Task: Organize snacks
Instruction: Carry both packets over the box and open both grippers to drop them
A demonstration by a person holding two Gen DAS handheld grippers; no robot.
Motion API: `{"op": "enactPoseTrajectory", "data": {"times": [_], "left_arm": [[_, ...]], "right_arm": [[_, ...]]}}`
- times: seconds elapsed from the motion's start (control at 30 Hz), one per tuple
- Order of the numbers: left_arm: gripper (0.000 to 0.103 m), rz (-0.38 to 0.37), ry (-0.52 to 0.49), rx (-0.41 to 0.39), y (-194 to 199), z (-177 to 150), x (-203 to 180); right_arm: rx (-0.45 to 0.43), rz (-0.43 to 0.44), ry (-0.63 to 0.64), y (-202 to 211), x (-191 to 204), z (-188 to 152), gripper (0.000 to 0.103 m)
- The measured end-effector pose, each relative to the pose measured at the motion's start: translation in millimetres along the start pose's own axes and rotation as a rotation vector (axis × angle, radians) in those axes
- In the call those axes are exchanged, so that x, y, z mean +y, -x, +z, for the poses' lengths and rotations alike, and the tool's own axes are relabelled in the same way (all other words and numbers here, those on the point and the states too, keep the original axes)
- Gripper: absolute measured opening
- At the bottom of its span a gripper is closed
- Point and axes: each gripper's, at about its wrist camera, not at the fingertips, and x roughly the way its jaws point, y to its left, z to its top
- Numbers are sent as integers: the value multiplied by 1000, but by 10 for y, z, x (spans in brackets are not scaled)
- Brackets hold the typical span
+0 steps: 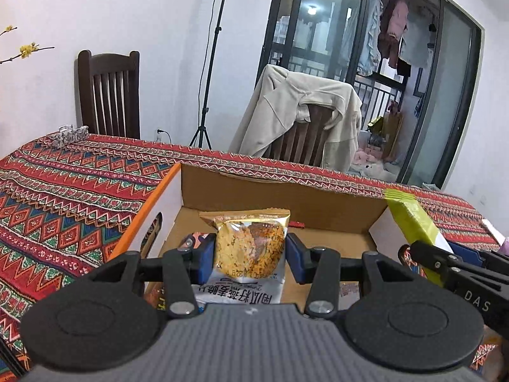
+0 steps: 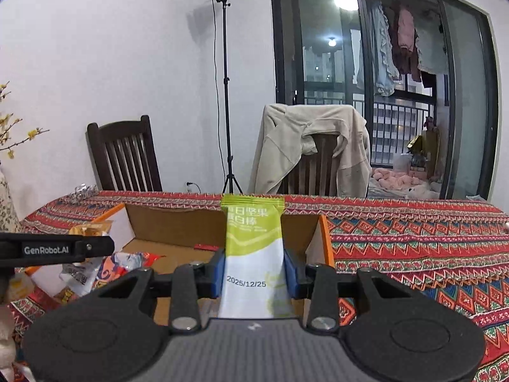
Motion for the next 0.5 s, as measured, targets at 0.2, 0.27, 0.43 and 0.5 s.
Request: {"op": "enactPoseTrajectory", "data": {"times": [0.2,0.27,0.43,0.5], "left_arm": [[73,13,-5,-5,41,-44,-1],[103,26,2,-45,111,-52,4],[103,0,18,-116,227,-58,28],[103,11,15,-111,211,-61,27]], "right_arm": [[30,12,-3,16,-26,-59,46],[22,17,-10,32,-40,-63,76],[0,38,-26,96,-60,-87,103],[-3,43,-38,107,-80,-92,103]]}}
